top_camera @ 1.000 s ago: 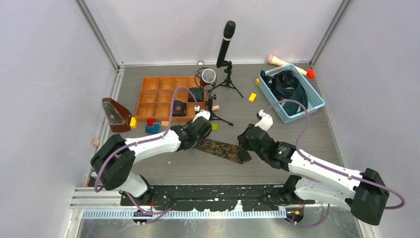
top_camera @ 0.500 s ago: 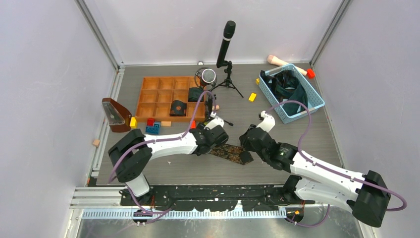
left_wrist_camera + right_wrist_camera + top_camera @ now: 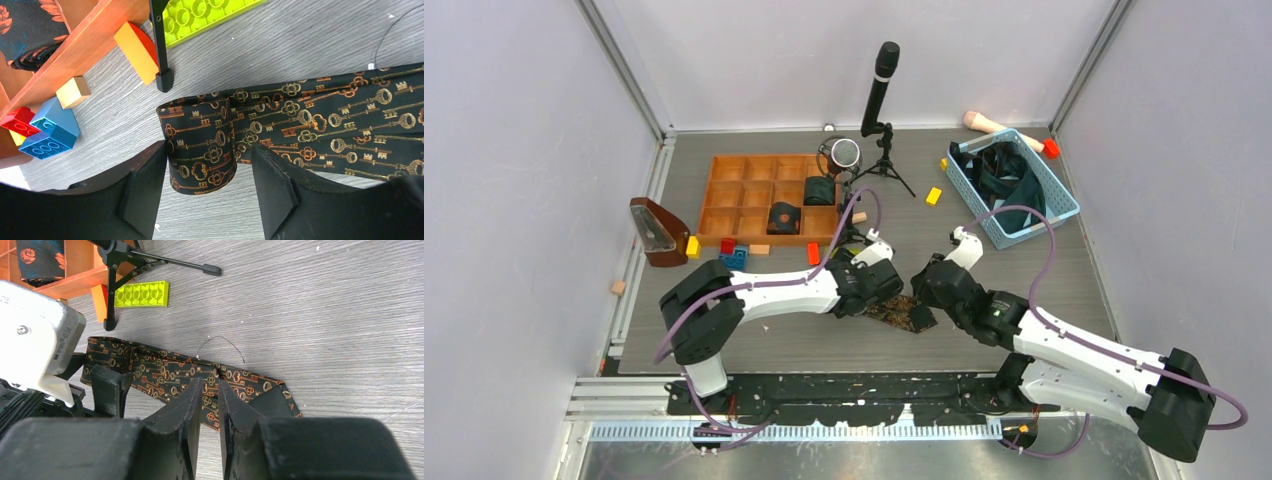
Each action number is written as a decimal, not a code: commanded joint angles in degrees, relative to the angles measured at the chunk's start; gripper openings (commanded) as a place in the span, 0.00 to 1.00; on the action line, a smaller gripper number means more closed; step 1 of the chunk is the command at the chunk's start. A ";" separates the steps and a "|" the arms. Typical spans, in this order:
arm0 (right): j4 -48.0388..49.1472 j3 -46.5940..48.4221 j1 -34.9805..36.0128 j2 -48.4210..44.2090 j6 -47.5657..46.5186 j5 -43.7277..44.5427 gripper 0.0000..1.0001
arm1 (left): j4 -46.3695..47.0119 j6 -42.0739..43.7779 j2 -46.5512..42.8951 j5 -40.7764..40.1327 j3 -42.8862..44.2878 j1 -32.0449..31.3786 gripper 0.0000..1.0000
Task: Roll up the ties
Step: Roll the tie at the center of the board.
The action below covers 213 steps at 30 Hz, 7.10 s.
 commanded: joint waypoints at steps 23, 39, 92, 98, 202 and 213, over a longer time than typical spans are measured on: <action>-0.12 -0.38 -0.27 -1.93 0.32 2.74 0.25 | 4.64 -5.46 3.46 8.78 2.92 -3.42 0.55; 2.83 -0.07 -0.22 -0.25 0.27 2.33 0.24 | 8.30 -3.76 -8.41 8.81 -0.41 -3.03 0.58; 26.64 5.76 0.96 30.99 3.96 -23.18 0.00 | 47.45 -10.15 -25.36 52.87 -34.69 29.19 0.71; 24.22 5.71 0.96 30.42 3.79 -21.71 0.00 | 48.67 -9.67 -23.21 54.21 -34.64 29.17 0.72; 18.67 1.59 0.88 17.98 0.91 -14.95 0.14 | 25.99 0.26 -23.66 44.09 -25.04 28.97 0.48; 15.31 0.11 0.85 13.95 1.65 -10.71 0.15 | 13.60 2.87 -23.06 23.34 -18.46 23.97 0.48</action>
